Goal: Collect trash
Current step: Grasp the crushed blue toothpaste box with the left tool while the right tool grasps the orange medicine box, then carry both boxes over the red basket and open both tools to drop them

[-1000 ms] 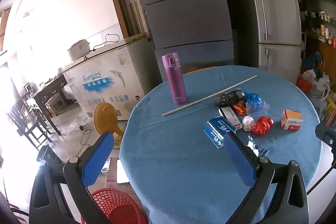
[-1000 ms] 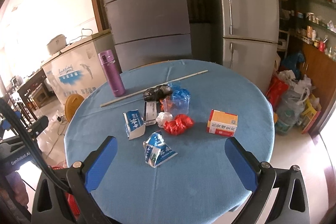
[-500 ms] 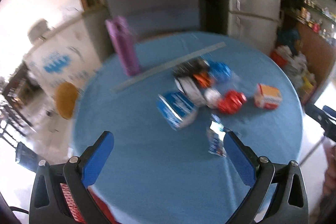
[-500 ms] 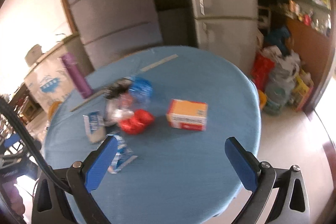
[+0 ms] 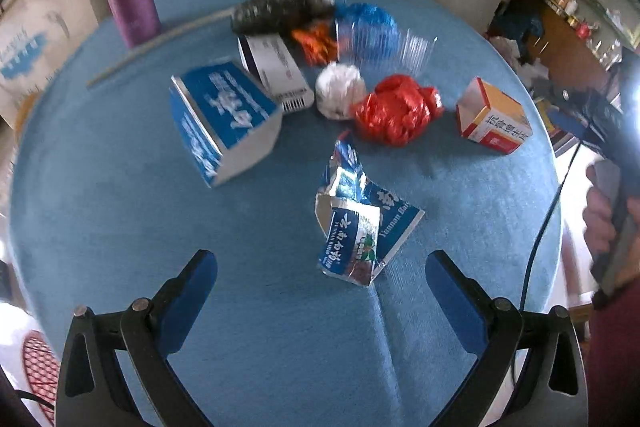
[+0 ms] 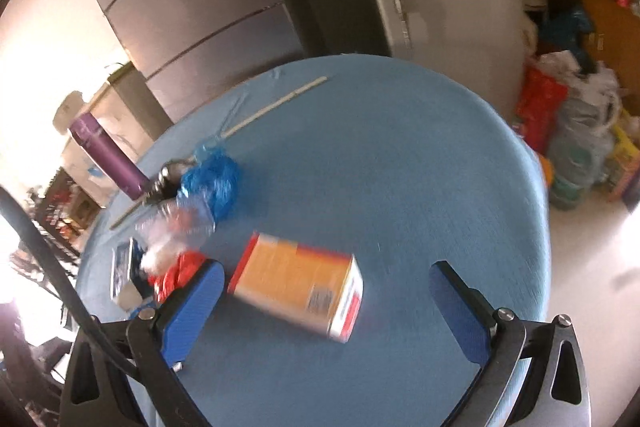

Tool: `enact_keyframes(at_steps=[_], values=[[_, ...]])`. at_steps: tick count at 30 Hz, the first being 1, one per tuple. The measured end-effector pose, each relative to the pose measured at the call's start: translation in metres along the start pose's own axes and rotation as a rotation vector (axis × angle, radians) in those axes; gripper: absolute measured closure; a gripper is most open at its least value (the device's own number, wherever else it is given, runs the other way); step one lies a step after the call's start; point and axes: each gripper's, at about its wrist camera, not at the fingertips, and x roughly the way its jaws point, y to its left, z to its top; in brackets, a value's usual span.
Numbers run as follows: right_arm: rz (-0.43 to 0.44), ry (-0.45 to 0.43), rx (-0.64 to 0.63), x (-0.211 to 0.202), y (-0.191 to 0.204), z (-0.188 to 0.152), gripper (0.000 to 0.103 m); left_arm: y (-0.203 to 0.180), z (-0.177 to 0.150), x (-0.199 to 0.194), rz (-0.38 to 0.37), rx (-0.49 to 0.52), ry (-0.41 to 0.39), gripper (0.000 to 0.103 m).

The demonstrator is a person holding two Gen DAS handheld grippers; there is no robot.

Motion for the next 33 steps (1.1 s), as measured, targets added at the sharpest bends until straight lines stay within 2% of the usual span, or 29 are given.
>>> enact_keyframes(at_steps=[3, 6, 8, 9, 10, 12, 13, 14, 15, 16, 19, 20, 23, 29, 33], values=[[0.094, 0.05, -0.023, 0.024, -0.008, 0.014, 0.0, 0.001, 0.003, 0.011, -0.049, -0.033, 0.009, 0.0], [0.165, 0.107, -0.068, 0.04, -0.003, 0.015, 0.0, -0.004, 0.009, 0.023, -0.035, -0.027, 0.016, 0.0], [0.202, 0.126, -0.125, 0.041, 0.007, 0.012, 0.0, -0.007, 0.011, 0.03, -0.057, -0.024, 0.023, 0.002], [0.199, 0.13, -0.169, 0.041, 0.014, 0.01, 0.0, -0.009, 0.013, 0.035, -0.065, -0.025, 0.033, 0.01], [0.189, 0.132, -0.203, 0.041, 0.019, 0.007, 0.0, -0.008, 0.015, 0.039, -0.068, -0.03, 0.042, 0.022], [0.168, 0.144, -0.295, 0.039, 0.034, -0.002, 0.0, -0.01, 0.018, 0.041, -0.061, -0.03, 0.02, 0.033], [0.16, 0.15, -0.325, 0.038, 0.041, -0.006, 0.0, -0.011, 0.02, 0.043, -0.07, -0.028, 0.021, 0.046], [0.148, 0.151, -0.349, 0.036, 0.046, -0.01, 0.0, -0.011, 0.021, 0.044, -0.064, -0.028, 0.02, 0.049], [0.134, 0.149, -0.363, 0.035, 0.049, -0.013, 0.0, -0.011, 0.022, 0.045, -0.069, -0.03, 0.02, 0.061], [0.103, 0.147, -0.386, 0.035, 0.056, -0.018, 0.005, -0.011, 0.022, 0.046, -0.086, -0.034, 0.027, 0.063], [0.05, 0.2, -0.421, 0.043, 0.064, -0.028, 0.034, -0.009, 0.021, 0.046, -0.095, -0.035, 0.024, 0.064], [0.032, 0.207, -0.429, 0.041, 0.061, -0.032, 0.038, -0.008, 0.019, 0.045, -0.1, -0.036, 0.023, 0.065], [0.01, 0.188, -0.43, 0.037, 0.065, -0.041, 0.042, -0.002, 0.015, 0.039, -0.114, -0.039, 0.026, 0.065], [0.033, 0.182, -0.356, 0.02, 0.072, -0.06, 0.045, 0.013, 0.002, 0.016, -0.122, -0.066, 0.034, 0.066], [0.075, 0.195, -0.312, 0.005, 0.083, -0.081, 0.045, 0.03, -0.015, -0.01, -0.076, -0.068, 0.026, 0.066]])
